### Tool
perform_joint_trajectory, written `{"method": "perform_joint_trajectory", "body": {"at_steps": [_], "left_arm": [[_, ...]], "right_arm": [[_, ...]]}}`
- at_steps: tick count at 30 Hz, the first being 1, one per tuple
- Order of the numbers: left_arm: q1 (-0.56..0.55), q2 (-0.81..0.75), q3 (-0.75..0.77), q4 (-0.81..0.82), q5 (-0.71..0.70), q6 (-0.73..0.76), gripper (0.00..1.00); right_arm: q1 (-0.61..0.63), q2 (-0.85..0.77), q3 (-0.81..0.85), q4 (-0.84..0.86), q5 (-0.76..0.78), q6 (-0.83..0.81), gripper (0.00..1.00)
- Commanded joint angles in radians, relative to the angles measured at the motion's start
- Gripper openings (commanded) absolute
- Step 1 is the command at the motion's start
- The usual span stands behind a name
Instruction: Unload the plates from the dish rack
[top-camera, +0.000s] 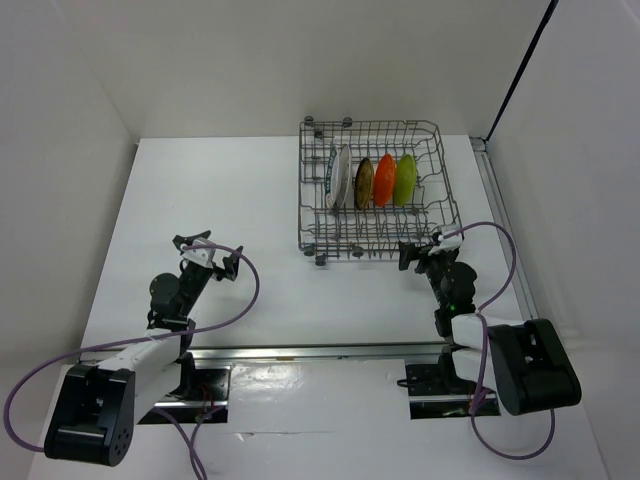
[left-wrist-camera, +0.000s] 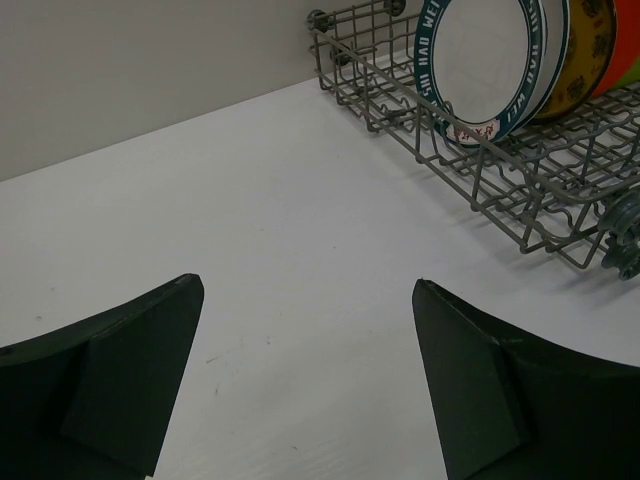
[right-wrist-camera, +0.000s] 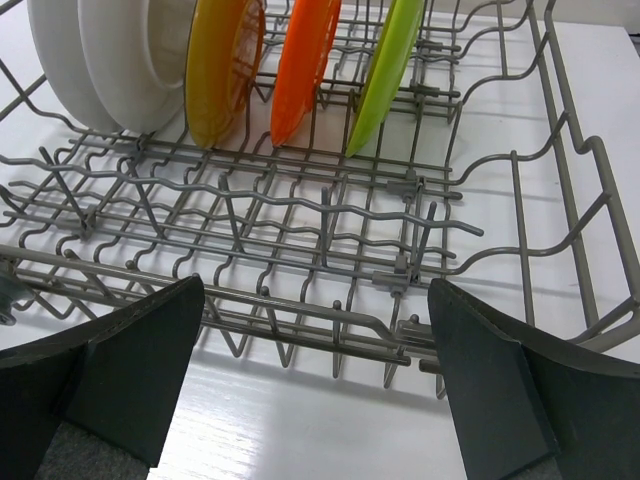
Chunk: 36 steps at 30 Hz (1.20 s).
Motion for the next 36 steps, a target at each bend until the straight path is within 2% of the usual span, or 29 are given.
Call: {"method": "perform_joint_trajectory", "body": {"at_steps": [1, 4, 8, 9, 11, 12, 15, 16, 17, 18, 20, 21, 22, 23, 24, 25, 26, 27, 29, 30, 31, 32, 33, 34, 36], "left_arm": [[0.005, -0.004, -0.148, 0.07, 0.023, 0.022, 1.0], [0.005, -0.015, -0.131, 0.059, 0.023, 0.013, 1.0], [0.005, -0.05, 0.072, -0.3, -0.035, -0.003, 1.0], [0.005, -0.05, 0.152, -0.427, -0.06, -0.016, 1.0], [0.005, -0.06, 0.23, -0.56, -0.138, 0.003, 1.0], [0.005, -0.069, 0.251, -0.561, -0.138, 0.003, 1.0], [0.005, -0.078, 0.355, -0.707, -0.156, 0.083, 1.0], [0.005, -0.078, 0.39, -0.8, -0.166, 0.094, 1.0], [0.005, -0.078, 0.431, -0.847, -0.166, 0.094, 1.0], [0.005, -0.063, 0.473, -0.893, -0.166, 0.094, 1.0], [-0.004, -0.038, 0.612, -0.977, -0.101, 0.144, 1.0], [-0.004, -0.023, 0.661, -1.058, -0.069, 0.176, 1.0], [-0.004, 0.005, 0.756, -1.099, -0.042, 0.207, 1.0], [-0.004, 0.017, 0.803, -1.135, -0.025, 0.262, 1.0], [-0.004, 0.026, 0.844, -1.186, -0.024, 0.281, 1.0], [-0.004, 0.026, 0.904, -1.186, -0.111, 0.29, 1.0], [-0.004, 0.026, 0.927, -1.186, -0.165, 0.29, 1.0], [-0.004, 0.026, 0.949, -1.173, -0.214, 0.302, 1.0], [-0.004, 0.037, 1.011, -1.162, -0.267, 0.353, 1.0], [-0.004, 0.058, 1.036, -1.191, -0.247, 0.391, 1.0], [-0.004, 0.071, 1.064, -1.227, -0.217, 0.436, 1.0], [-0.004, 0.087, 1.126, -1.333, -0.145, 0.498, 1.0], [-0.004, 0.129, 1.16, -1.391, -0.109, 0.513, 1.0], [-0.004, 0.152, 1.218, -1.445, -0.078, 0.504, 1.0], [-0.004, 0.202, 1.26, -1.563, 0.001, 0.467, 1.0]], "right_arm": [[-0.003, -0.019, -0.082, 0.023, -0.017, -0.017, 1.0], [-0.003, -0.119, -0.053, -0.075, -0.041, -0.027, 1.0], [-0.003, -0.309, 0.004, -0.336, -0.158, -0.08, 1.0], [-0.003, -0.405, 0.018, -0.367, -0.173, -0.08, 1.0], [-0.003, -0.538, 0.048, -0.443, -0.173, -0.08, 1.0], [-0.003, -0.571, 0.049, -0.467, -0.162, -0.08, 1.0], [-0.003, -0.61, 0.148, -0.565, -0.205, -0.146, 1.0], [-0.003, -0.586, 0.237, -0.601, -0.237, -0.203, 1.0], [-0.003, -0.517, 0.294, -0.679, -0.252, -0.212, 1.0], [-0.003, -0.516, 0.359, -0.729, -0.242, -0.202, 1.0], [-0.003, -0.35, 0.606, -0.833, -0.162, -0.122, 1.0], [-0.003, -0.209, 0.707, -0.975, -0.05, -0.087, 1.0], [-0.003, -0.137, 0.812, -1.055, -0.017, -0.074, 1.0], [-0.003, -0.063, 1.019, -1.136, -0.003, -0.14, 1.0], [-0.003, 0.009, 1.109, -1.245, 0.023, -0.18, 1.0], [-0.003, 0.131, 1.244, -1.269, 0.066, -0.226, 1.0], [-0.003, 0.178, 1.292, -1.269, 0.132, -0.235, 1.0], [0.006, 0.221, 1.332, -1.242, 0.274, -0.235, 1.0], [0.006, 0.296, 1.385, -1.171, 0.37, -0.302, 1.0], [0.006, 0.309, 1.385, -1.122, 0.425, -0.318, 1.0], [0.006, 0.318, 1.374, -0.988, 0.477, -0.318, 1.0], [0.006, 0.318, 1.339, -0.94, 0.537, -0.204, 1.0], [0.006, 0.318, 1.339, -0.914, 0.538, -0.183, 1.0], [-0.044, 0.327, 1.349, -1.012, 0.301, -0.194, 1.0], [-0.066, 0.381, 1.461, -1.14, 0.17, -0.122, 1.0]]}}
